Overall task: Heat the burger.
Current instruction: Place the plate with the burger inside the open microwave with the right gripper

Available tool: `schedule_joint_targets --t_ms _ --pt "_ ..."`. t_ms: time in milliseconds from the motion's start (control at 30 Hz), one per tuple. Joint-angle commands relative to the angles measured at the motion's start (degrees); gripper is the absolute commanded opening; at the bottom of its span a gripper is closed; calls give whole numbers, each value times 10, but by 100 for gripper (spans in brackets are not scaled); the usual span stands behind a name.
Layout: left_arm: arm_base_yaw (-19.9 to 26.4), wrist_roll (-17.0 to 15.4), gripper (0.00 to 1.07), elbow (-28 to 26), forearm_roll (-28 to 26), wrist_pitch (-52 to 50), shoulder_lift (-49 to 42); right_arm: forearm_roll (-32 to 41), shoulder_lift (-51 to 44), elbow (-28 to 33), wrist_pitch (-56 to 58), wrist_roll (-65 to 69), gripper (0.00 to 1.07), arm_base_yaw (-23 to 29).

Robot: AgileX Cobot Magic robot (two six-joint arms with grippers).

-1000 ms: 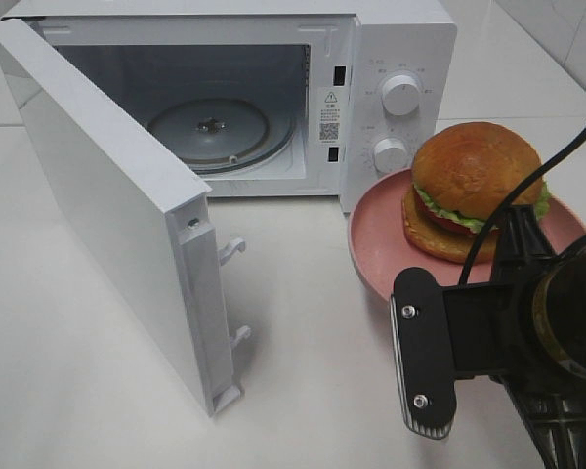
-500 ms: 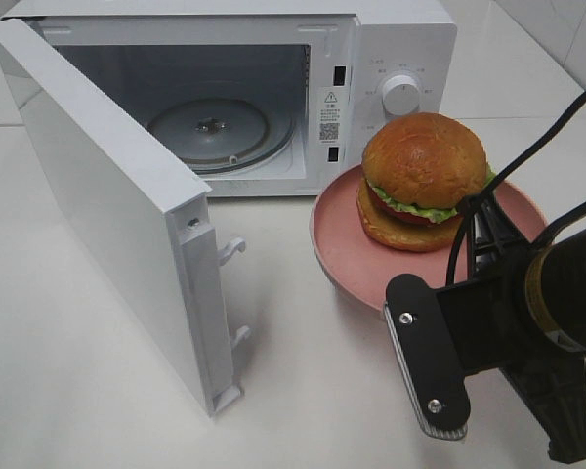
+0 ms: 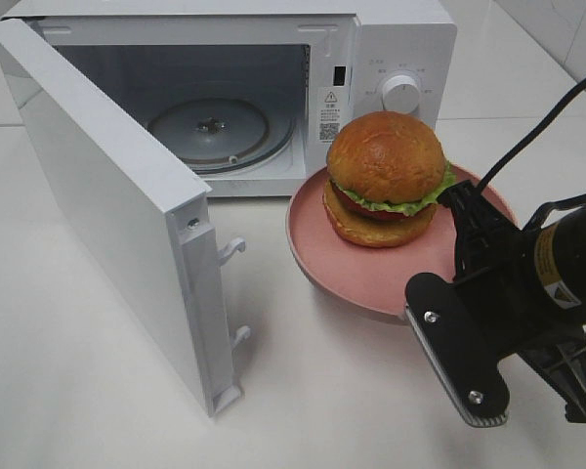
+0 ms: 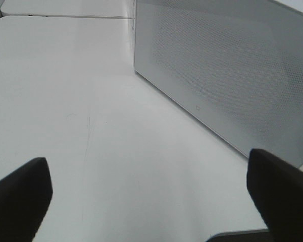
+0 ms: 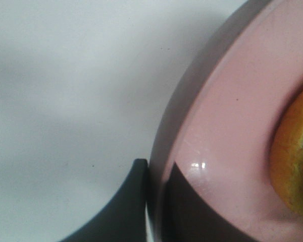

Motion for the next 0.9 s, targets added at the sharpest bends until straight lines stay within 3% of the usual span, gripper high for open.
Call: schedule_joint_targets --t_ms 33,100,367,533,800,900 --pt "-2 0 99 2 1 -7 -8 19 -6 -5 -26 -66 0 -18" --pt "-2 0 99 2 1 -7 -8 74 -6 -5 -30 -156 0 -49" --pt "-2 0 99 2 1 -7 -8 133 -6 -5 -60 -259 0 -84" --pt "-2 0 99 2 1 -7 -8 210 -6 -5 -70 -370 0 -118" --pt "-2 0 99 2 1 -7 -8 306 -6 -5 -72 -480 0 -129" --pt "-2 0 99 2 1 -7 -8 311 -6 -5 -73 -485 0 -129"
